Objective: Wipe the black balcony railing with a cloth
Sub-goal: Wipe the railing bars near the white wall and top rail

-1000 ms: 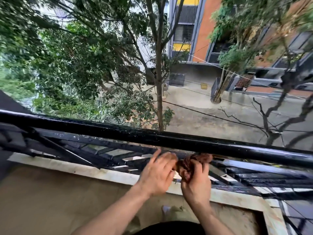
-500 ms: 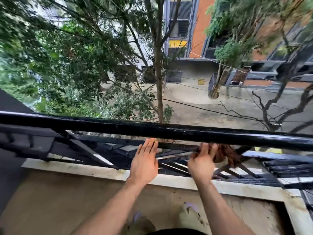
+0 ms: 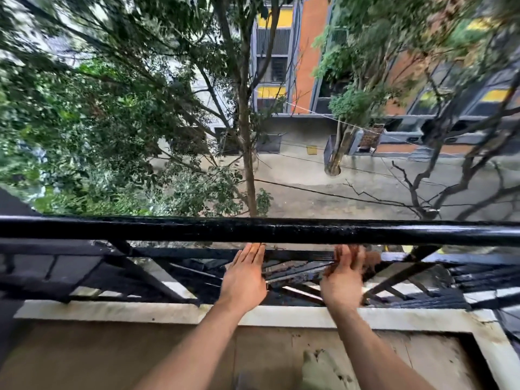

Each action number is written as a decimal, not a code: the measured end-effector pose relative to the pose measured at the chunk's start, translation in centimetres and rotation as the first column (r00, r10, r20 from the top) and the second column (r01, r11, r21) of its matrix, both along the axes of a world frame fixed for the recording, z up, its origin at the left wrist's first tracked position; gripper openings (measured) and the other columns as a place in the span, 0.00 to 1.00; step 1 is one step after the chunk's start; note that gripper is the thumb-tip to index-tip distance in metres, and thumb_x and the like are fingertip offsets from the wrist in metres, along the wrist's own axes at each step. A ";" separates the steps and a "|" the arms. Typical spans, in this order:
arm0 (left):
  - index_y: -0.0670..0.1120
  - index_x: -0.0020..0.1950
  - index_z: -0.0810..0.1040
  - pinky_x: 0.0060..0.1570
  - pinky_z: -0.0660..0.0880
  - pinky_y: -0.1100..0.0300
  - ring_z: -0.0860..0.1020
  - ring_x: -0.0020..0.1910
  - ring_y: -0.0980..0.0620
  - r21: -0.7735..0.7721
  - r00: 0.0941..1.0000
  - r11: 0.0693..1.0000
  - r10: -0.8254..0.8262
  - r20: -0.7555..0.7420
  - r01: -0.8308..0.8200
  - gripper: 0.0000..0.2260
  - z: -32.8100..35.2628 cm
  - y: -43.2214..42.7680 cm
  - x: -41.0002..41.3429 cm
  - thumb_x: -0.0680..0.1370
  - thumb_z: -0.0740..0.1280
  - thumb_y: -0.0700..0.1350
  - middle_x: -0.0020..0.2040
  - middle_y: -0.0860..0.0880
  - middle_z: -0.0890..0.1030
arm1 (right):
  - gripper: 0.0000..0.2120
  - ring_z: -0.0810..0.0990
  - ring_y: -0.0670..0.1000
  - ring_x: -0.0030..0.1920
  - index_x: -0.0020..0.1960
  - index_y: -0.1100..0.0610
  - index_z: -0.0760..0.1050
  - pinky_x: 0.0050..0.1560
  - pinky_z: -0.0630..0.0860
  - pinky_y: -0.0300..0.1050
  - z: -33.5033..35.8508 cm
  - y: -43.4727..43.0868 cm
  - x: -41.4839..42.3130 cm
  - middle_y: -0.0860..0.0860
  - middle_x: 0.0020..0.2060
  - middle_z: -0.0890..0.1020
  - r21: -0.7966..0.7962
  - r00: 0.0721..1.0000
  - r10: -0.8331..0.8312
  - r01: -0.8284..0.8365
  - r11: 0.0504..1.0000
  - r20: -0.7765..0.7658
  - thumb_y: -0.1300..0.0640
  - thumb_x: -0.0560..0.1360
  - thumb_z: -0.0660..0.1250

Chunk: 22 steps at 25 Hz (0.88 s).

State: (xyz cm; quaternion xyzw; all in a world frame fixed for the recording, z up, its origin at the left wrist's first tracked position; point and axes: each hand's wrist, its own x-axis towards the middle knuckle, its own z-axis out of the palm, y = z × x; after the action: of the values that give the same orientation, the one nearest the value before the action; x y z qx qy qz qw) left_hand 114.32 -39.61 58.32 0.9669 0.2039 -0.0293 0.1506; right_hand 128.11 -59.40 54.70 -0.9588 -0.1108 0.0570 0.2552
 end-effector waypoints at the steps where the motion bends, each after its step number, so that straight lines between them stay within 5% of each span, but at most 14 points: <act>1: 0.44 0.83 0.51 0.80 0.47 0.55 0.49 0.82 0.51 -0.004 1.000 1.000 0.015 0.000 -0.015 0.33 -0.1 0.3 -0.3 0.78 0.57 0.46 0.82 0.47 0.55 | 0.35 0.74 0.66 0.70 0.77 0.50 0.58 0.54 0.81 0.57 0.0 2.7 -1.8 0.59 0.80 0.56 0.025 0.997 0.075 -0.075 0.997 -0.010 0.60 0.73 0.66; 4: 0.43 0.82 0.52 0.80 0.44 0.57 0.51 0.82 0.50 -0.007 0.996 0.996 0.084 0.021 -0.084 0.33 -0.3 1.8 -1.5 0.78 0.57 0.44 0.82 0.45 0.56 | 0.39 0.71 0.57 0.74 0.82 0.43 0.52 0.57 0.78 0.54 0.6 10.4 -8.1 0.54 0.83 0.50 0.115 0.852 0.512 -0.501 0.858 -0.108 0.56 0.75 0.65; 6: 0.42 0.82 0.52 0.79 0.41 0.60 0.52 0.81 0.50 -0.006 0.994 0.995 0.095 0.044 -0.095 0.33 -0.4 2.9 -2.3 0.78 0.58 0.43 0.82 0.45 0.57 | 0.40 0.68 0.52 0.76 0.81 0.40 0.52 0.59 0.79 0.52 1.1 11.6 -8.9 0.47 0.82 0.49 0.121 0.787 0.609 -0.598 0.792 -0.098 0.55 0.75 0.67; 8: 0.41 0.82 0.52 0.78 0.40 0.60 0.52 0.81 0.49 0.020 0.997 0.999 0.037 0.062 -0.038 0.35 -0.5 3.7 -3.0 0.76 0.58 0.44 0.82 0.44 0.56 | 0.36 0.74 0.53 0.70 0.77 0.34 0.57 0.55 0.81 0.53 2.3 9.9 -7.3 0.43 0.79 0.59 0.094 0.778 0.627 -0.623 0.777 -0.025 0.53 0.74 0.65; 10: 0.41 0.82 0.50 0.78 0.40 0.58 0.50 0.82 0.48 0.037 0.998 0.999 -0.010 0.061 0.008 0.37 -0.6 3.8 -3.5 0.74 0.56 0.45 0.82 0.44 0.54 | 0.29 0.79 0.52 0.60 0.69 0.31 0.65 0.50 0.81 0.51 3.8 6.5 -5.5 0.40 0.71 0.72 0.104 0.820 0.571 -0.573 0.813 0.048 0.50 0.71 0.58; 12: 0.41 0.82 0.47 0.79 0.41 0.57 0.46 0.82 0.49 0.025 0.998 0.999 -0.027 0.056 0.025 0.37 -0.6 3.8 -3.4 0.75 0.55 0.45 0.83 0.45 0.51 | 0.23 0.82 0.57 0.53 0.61 0.39 0.74 0.46 0.81 0.53 4.6 2.8 -3.4 0.47 0.60 0.81 0.075 0.898 0.409 -0.425 0.902 0.161 0.48 0.67 0.58; 14: 0.42 0.82 0.45 0.80 0.40 0.56 0.44 0.82 0.50 0.022 0.998 0.999 -0.039 0.051 0.038 0.36 -0.6 4.1 -3.5 0.76 0.55 0.45 0.83 0.46 0.48 | 0.16 0.81 0.63 0.48 0.52 0.50 0.81 0.47 0.80 0.56 5.2 0.5 -1.2 0.55 0.47 0.85 -0.107 0.939 0.199 -0.176 0.979 0.280 0.50 0.65 0.65; 16: 0.42 0.82 0.45 0.80 0.41 0.56 0.44 0.82 0.50 0.028 0.998 0.999 -0.041 0.046 0.040 0.36 -0.6 4.2 -3.5 0.77 0.56 0.44 0.83 0.46 0.48 | 0.09 0.80 0.63 0.44 0.43 0.56 0.82 0.50 0.78 0.58 5.3 1.2 -0.5 0.58 0.38 0.83 -0.294 0.923 0.162 -0.057 0.954 0.348 0.52 0.67 0.68; 19: 0.42 0.82 0.50 0.79 0.41 0.59 0.48 0.82 0.51 -0.009 0.996 1.000 0.030 0.081 -0.029 0.35 -0.4 3.6 -3.2 0.76 0.58 0.44 0.83 0.46 0.53 | 0.09 0.79 0.60 0.41 0.43 0.55 0.78 0.49 0.78 0.55 5.6 8.1 -4.2 0.56 0.37 0.81 -0.158 0.873 0.420 -0.392 0.906 0.247 0.54 0.70 0.61; 22: 0.43 0.82 0.53 0.79 0.44 0.59 0.52 0.81 0.51 0.044 0.986 0.987 0.154 0.065 -0.157 0.37 -0.5 4.8 -3.9 0.75 0.63 0.44 0.82 0.47 0.57 | 0.19 0.80 0.61 0.49 0.57 0.56 0.78 0.51 0.75 0.53 5.1 15.7 -8.3 0.56 0.48 0.82 -0.052 0.700 0.714 -0.712 0.700 0.025 0.51 0.68 0.65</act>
State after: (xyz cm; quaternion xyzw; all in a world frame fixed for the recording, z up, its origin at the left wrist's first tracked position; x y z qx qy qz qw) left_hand 110.44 -34.80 57.82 0.9519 0.2745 0.0174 0.1349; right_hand 119.84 -43.66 59.80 -0.8470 -0.4774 0.1328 0.1925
